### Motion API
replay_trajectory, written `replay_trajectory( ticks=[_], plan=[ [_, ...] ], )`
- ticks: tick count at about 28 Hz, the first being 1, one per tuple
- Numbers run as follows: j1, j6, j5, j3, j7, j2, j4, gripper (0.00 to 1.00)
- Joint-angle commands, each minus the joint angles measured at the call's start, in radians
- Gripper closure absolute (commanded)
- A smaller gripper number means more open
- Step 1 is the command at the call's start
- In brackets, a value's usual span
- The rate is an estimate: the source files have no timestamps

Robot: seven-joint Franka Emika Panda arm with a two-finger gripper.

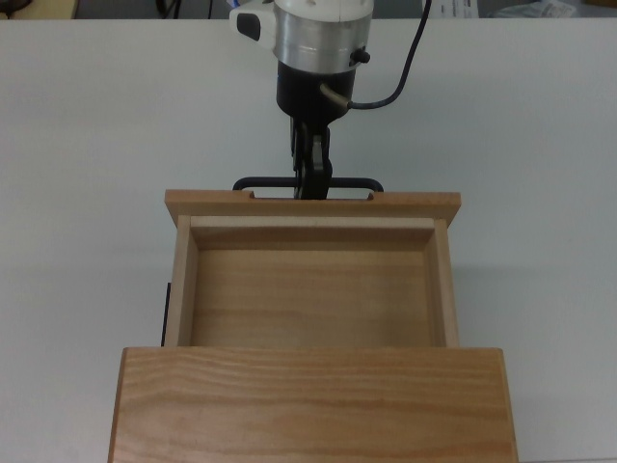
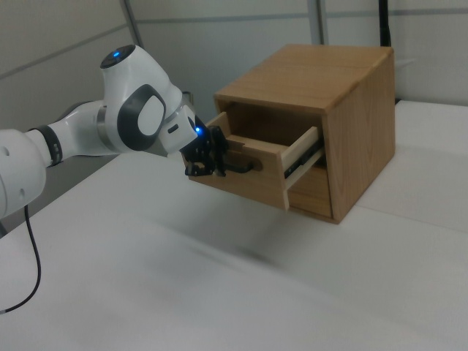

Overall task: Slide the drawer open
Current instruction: 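Pull the gripped handle straight out, sliding the upper drawer open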

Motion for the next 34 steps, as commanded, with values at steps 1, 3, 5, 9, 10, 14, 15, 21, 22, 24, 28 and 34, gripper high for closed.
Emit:
replay_trajectory(
  ticks=[1,3,5,9,10,14,15,21,22,24,28,34],
  plan=[
    [-0.004,-0.039,0.053,0.013,-0.055,-0.121,-0.114,1.0],
    [-0.004,-0.045,0.059,0.013,-0.062,-0.138,-0.133,1.0],
    [-0.006,-0.047,0.067,0.013,-0.071,-0.161,-0.163,1.0],
    [-0.004,-0.05,0.079,0.013,-0.074,-0.195,-0.199,1.0],
    [-0.004,-0.05,0.082,0.013,-0.075,-0.202,-0.206,1.0],
    [-0.004,-0.051,0.09,0.013,-0.085,-0.235,-0.245,1.0],
    [-0.004,-0.051,0.09,0.013,-0.085,-0.239,-0.256,1.0],
    [-0.004,-0.051,0.093,0.011,-0.097,-0.281,-0.328,1.0],
    [-0.004,-0.051,0.094,0.011,-0.101,-0.282,-0.332,1.0],
    [-0.004,-0.056,0.102,0.011,-0.108,-0.285,-0.343,1.0],
    [-0.001,-0.092,0.116,0.011,-0.126,-0.29,-0.355,1.0],
    [0.004,-0.105,0.116,0.011,-0.132,-0.296,-0.371,1.0]
  ],
)
